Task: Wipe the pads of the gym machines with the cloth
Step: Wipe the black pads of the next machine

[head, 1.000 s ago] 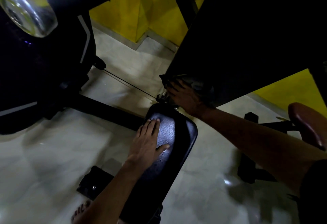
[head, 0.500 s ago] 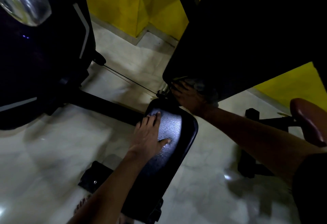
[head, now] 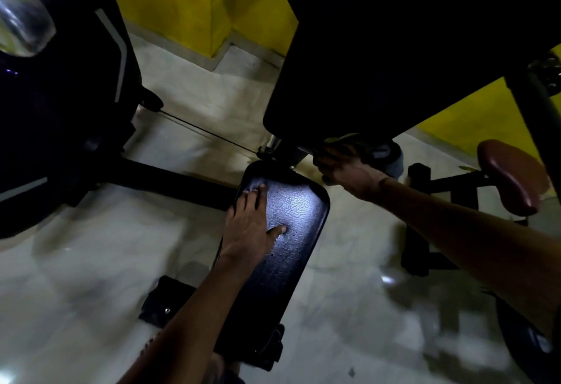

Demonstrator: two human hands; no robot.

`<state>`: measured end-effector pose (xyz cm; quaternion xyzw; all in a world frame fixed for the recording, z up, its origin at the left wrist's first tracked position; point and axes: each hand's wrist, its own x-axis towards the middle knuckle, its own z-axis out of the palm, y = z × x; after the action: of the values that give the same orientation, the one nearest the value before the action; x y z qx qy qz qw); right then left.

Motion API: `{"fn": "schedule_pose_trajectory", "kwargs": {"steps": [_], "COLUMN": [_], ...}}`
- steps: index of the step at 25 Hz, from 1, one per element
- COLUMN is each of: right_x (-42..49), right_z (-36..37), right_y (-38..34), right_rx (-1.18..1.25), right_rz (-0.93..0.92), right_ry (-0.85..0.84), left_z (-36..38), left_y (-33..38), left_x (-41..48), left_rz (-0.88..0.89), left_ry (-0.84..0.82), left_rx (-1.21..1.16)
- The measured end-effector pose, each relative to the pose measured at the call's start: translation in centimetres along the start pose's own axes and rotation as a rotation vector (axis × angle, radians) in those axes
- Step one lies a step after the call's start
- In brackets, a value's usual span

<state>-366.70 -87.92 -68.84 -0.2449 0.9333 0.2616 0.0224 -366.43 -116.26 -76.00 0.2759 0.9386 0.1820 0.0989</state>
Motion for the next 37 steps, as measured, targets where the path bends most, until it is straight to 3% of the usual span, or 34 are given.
{"fn": "schedule_pose_trajectory", "kwargs": {"steps": [4,12,14,17,20,25,29,33,35,37], "right_x": [1.9,3.3,1.8,-0.5,-1.1,4.5,6.6,2.7,2.5,4.5], "right_z": [-2.8,-4.0,-3.8,-3.7,-3.5,-3.1,-3.4,-2.5,-2.4,-3.2], "right_y": [-4.1,-8.0,-10.6,-14.6,-17.1,-14.1,-13.9,-16.4,-16.5,-16.4], "right_rx": [0.532,0.956,0.942,0.909,0.881,0.771,0.761,0.762,0.766,0.746], "right_rz": [0.492,0.768,0.763,0.902,0.9,0.895,0.671,0.465,0.541,0.741], "right_ry": [-0.041,-0.027,-0.02,0.043,0.051,0.092,0.027,0.027,0.078,0.106], "left_z": [-0.2,0.5,0.6,0.8,1.0,1.1,0.7,0.5,0.5,0.8], "left_y": [-0.5,-2.0,-2.2,-3.3,-4.6,-5.3,-5.7,-6.5,-6.8,-7.0], "left_x": [-1.6,-2.6,-3.3,-5.3,-7.4,-8.3,-8.9,-9.8,-10.3,-10.8], "left_rz": [0.021,0.072,0.068,0.074,0.077,0.079,0.052,0.053,0.044,0.049], "left_ry": [-0.033,-0.111,-0.098,-0.066,-0.056,-0.034,-0.034,-0.05,-0.071,-0.047], "left_rx": [-0.108,-0.165,-0.175,-0.164,-0.176,-0.273,-0.353,-0.367,-0.382,-0.387]}}
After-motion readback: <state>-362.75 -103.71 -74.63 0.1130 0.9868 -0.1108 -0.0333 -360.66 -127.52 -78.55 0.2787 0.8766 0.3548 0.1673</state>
